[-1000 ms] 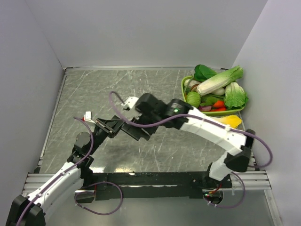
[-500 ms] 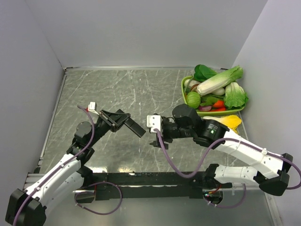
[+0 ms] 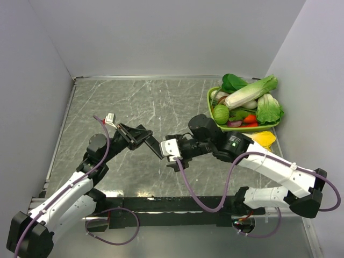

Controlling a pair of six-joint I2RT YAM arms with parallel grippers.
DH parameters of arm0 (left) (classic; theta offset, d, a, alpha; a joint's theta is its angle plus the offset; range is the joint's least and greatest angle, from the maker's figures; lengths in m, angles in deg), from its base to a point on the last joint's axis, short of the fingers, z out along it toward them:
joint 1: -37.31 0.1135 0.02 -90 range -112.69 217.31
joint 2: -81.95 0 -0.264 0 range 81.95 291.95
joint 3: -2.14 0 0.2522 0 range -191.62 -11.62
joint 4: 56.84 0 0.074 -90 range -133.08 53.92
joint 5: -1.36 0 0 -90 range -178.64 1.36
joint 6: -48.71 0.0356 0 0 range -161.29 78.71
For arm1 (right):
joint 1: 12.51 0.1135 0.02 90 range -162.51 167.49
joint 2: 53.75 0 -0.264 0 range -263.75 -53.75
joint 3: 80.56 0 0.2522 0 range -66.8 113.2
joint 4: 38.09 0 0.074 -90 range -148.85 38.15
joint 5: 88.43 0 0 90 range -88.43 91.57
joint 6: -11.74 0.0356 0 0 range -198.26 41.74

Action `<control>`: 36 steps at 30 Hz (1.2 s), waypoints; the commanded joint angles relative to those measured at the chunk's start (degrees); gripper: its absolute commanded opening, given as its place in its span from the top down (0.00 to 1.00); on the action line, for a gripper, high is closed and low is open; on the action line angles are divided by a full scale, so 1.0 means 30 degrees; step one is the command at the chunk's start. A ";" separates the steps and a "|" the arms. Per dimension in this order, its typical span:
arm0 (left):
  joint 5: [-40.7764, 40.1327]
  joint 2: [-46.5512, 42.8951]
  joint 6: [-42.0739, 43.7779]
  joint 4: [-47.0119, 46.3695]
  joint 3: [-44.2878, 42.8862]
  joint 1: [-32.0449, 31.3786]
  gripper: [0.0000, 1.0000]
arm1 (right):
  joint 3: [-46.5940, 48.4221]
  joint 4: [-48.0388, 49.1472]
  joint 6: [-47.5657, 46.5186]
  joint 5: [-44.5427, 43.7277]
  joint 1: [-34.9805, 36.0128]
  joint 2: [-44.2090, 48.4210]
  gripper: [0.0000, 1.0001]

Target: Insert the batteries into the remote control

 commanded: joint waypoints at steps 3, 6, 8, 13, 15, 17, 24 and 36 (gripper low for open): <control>0.0645 -0.0300 0.0262 -0.0117 -0.1062 -0.0007 0.97 | 0.1460 -0.0915 -0.1840 0.1441 -0.0099 -0.0654 0.32; 0.0850 -0.0300 0.0349 -0.0029 -0.1208 -0.0007 0.97 | 0.1636 -0.1062 -0.2249 0.1412 -0.0127 -0.0918 0.36; 0.1025 -0.0270 0.0379 -0.0058 -0.1238 -0.0036 0.97 | 0.1841 -0.1296 -0.2513 0.1383 -0.0070 -0.1181 0.37; 0.1318 -0.0241 0.0525 0.0001 -0.1413 -0.0036 0.97 | 0.1988 -0.1445 -0.2865 0.1295 -0.0128 -0.1563 0.39; 0.1436 -0.0212 0.0525 -0.0057 -0.1414 -0.0036 0.97 | 0.1988 -0.1356 -0.2837 0.1324 -0.0157 -0.1621 0.40; 0.1524 -0.0212 0.0525 -0.0116 -0.1384 -0.0007 0.97 | 0.2046 -0.1268 -0.2895 0.1412 -0.0128 -0.1767 0.42; 0.1729 -0.0241 0.0672 -0.0408 -0.1472 -0.0036 0.97 | 0.2281 -0.1444 -0.3041 0.1266 -0.0128 -0.2236 0.44; 0.2080 -0.0212 0.0087 -0.2251 -0.1238 -0.0036 0.98 | 0.1344 -0.1356 -0.2983 0.0360 -0.0157 -0.2793 0.53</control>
